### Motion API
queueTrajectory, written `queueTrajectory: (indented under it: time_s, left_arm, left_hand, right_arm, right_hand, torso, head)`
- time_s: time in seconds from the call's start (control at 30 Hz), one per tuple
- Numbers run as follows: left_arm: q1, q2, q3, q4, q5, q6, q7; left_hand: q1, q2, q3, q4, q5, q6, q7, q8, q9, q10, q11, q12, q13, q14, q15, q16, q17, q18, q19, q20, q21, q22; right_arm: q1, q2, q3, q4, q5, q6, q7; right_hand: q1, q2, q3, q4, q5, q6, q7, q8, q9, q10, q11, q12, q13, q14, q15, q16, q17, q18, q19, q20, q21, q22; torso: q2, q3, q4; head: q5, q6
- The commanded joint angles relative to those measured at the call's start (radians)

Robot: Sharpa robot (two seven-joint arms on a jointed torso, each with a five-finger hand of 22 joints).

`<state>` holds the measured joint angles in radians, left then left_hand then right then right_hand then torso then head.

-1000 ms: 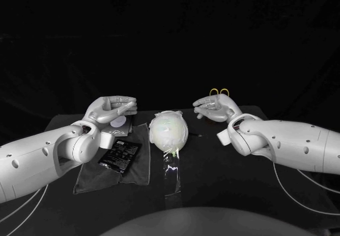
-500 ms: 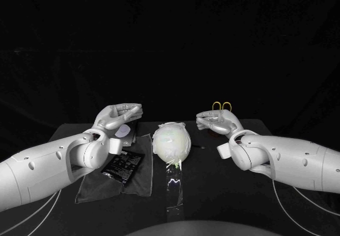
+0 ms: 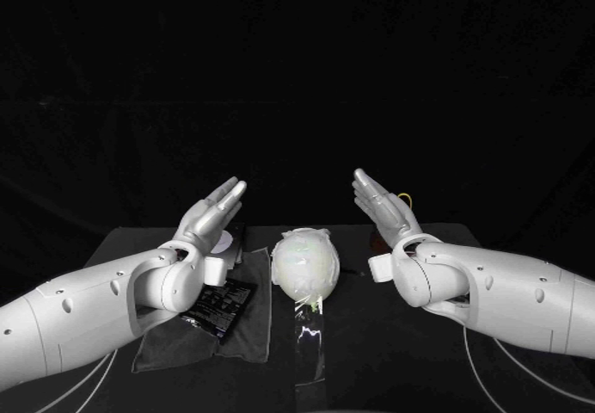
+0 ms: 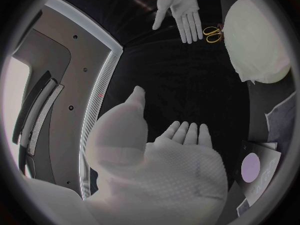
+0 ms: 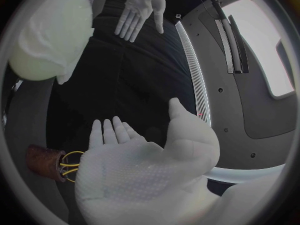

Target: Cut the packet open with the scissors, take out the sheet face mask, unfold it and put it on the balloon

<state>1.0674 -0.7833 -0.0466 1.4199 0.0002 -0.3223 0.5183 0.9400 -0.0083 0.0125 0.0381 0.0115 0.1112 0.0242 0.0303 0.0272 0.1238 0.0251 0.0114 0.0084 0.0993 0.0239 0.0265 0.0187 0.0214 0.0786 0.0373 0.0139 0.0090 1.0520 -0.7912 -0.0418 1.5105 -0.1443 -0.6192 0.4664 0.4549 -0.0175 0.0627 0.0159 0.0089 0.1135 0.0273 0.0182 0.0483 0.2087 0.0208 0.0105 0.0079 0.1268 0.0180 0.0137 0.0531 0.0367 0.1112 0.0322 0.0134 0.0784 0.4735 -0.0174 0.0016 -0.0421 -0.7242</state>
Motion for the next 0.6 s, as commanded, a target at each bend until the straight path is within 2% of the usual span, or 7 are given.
queueTrajectory:
  time_s: [0.03, 0.13, 0.2, 0.27, 0.37, 0.47, 0.6]
  left_arm:
    - [-0.004, 0.002, 0.010, 0.036, -0.001, -0.161, 0.004]
    - [-0.008, 0.002, 0.022, 0.073, -0.001, -0.253, 0.003]
    - [-0.011, 0.003, 0.030, 0.097, 0.000, -0.315, 0.003]
    - [-0.013, 0.003, 0.035, 0.114, 0.000, -0.357, 0.002]
    - [-0.015, 0.003, 0.041, 0.133, 0.000, -0.405, 0.002]
    - [-0.017, 0.003, 0.045, 0.146, 0.000, -0.438, 0.002]
    - [-0.017, 0.003, 0.047, 0.150, 0.000, -0.448, 0.002]
  left_hand:
    - [-0.940, 0.008, -0.013, -0.038, -0.012, -0.111, -0.024, -0.030, -0.027, -0.124, -0.025, -0.011, -0.008, -0.099, -0.024, -0.027, -0.019, -0.021, -0.079, -0.037, -0.014, -0.009]
    - [-0.940, 0.008, -0.013, -0.038, -0.012, -0.111, -0.024, -0.030, -0.027, -0.124, -0.025, -0.011, -0.008, -0.099, -0.024, -0.027, -0.019, -0.021, -0.079, -0.037, -0.014, -0.009]
    - [-0.940, 0.008, -0.013, -0.038, -0.012, -0.111, -0.024, -0.030, -0.027, -0.124, -0.025, -0.011, -0.008, -0.099, -0.024, -0.027, -0.019, -0.021, -0.079, -0.037, -0.014, -0.009]
    - [-0.940, 0.008, -0.013, -0.038, -0.012, -0.111, -0.024, -0.030, -0.027, -0.124, -0.025, -0.011, -0.008, -0.099, -0.024, -0.027, -0.019, -0.021, -0.079, -0.037, -0.014, -0.009]
    - [-0.940, 0.008, -0.013, -0.038, -0.012, -0.111, -0.024, -0.030, -0.027, -0.124, -0.025, -0.011, -0.008, -0.099, -0.024, -0.027, -0.019, -0.021, -0.079, -0.037, -0.014, -0.009]
    - [-0.940, 0.008, -0.013, -0.038, -0.012, -0.111, -0.024, -0.030, -0.027, -0.124, -0.025, -0.011, -0.008, -0.099, -0.024, -0.027, -0.019, -0.021, -0.079, -0.037, -0.014, -0.009]
    - [-0.940, 0.008, -0.013, -0.038, -0.012, -0.111, -0.024, -0.030, -0.027, -0.124, -0.025, -0.011, -0.008, -0.099, -0.024, -0.027, -0.019, -0.021, -0.079, -0.037, -0.014, -0.009]
  right_arm:
    - [-0.001, 0.006, 0.019, 0.034, 0.110, -0.116, 0.044]
    - [-0.002, 0.010, 0.036, 0.053, 0.136, -0.142, 0.051]
    - [-0.002, 0.011, 0.042, 0.059, 0.144, -0.151, 0.054]
    - [-0.002, 0.011, 0.042, 0.059, 0.144, -0.151, 0.054]
    - [-0.002, 0.011, 0.042, 0.059, 0.144, -0.151, 0.054]
    - [-0.002, 0.011, 0.042, 0.059, 0.144, -0.151, 0.054]
    - [-0.002, 0.011, 0.042, 0.059, 0.144, -0.151, 0.054]
  right_hand:
    - [-0.455, 0.018, -0.063, -0.016, -0.009, -0.113, -0.027, -0.018, -0.048, -0.209, -0.021, -0.011, -0.008, -0.127, -0.018, -0.014, -0.053, -0.037, -0.111, -0.032, -0.013, -0.078]
    - [-0.455, 0.018, -0.063, -0.016, -0.009, -0.113, -0.027, -0.018, -0.048, -0.209, -0.021, -0.011, -0.008, -0.127, -0.018, -0.014, -0.053, -0.037, -0.111, -0.032, -0.013, -0.078]
    - [-0.455, 0.018, -0.063, -0.016, -0.009, -0.113, -0.027, -0.018, -0.048, -0.209, -0.021, -0.011, -0.008, -0.127, -0.018, -0.014, -0.053, -0.037, -0.111, -0.032, -0.013, -0.078]
    - [-0.455, 0.018, -0.063, -0.016, -0.009, -0.113, -0.027, -0.018, -0.048, -0.209, -0.021, -0.011, -0.008, -0.127, -0.018, -0.014, -0.053, -0.037, -0.111, -0.032, -0.013, -0.078]
    - [-0.455, 0.018, -0.063, -0.016, -0.009, -0.113, -0.027, -0.018, -0.048, -0.209, -0.021, -0.011, -0.008, -0.127, -0.018, -0.014, -0.053, -0.037, -0.111, -0.032, -0.013, -0.078]
    - [-0.455, 0.018, -0.063, -0.016, -0.009, -0.113, -0.027, -0.018, -0.048, -0.209, -0.021, -0.011, -0.008, -0.127, -0.018, -0.014, -0.053, -0.037, -0.111, -0.032, -0.013, -0.078]
    - [-0.455, 0.018, -0.063, -0.016, -0.009, -0.113, -0.027, -0.018, -0.048, -0.209, -0.021, -0.011, -0.008, -0.127, -0.018, -0.014, -0.053, -0.037, -0.111, -0.032, -0.013, -0.078]
  torso:
    - [0.036, 0.0088, -0.0008]
    - [0.052, 0.0127, -0.0012]
    - [0.061, 0.0150, -0.0014]
    - [0.066, 0.0163, -0.0015]
    - [0.070, 0.0174, -0.0016]
    - [0.071, 0.0174, -0.0016]
    - [0.071, 0.0174, -0.0016]
  head:
    - [0.019, 0.057]
    - [0.029, 0.087]
    - [0.036, 0.105]
    - [0.039, 0.115]
    - [0.042, 0.123]
    - [0.042, 0.124]
    - [0.042, 0.124]
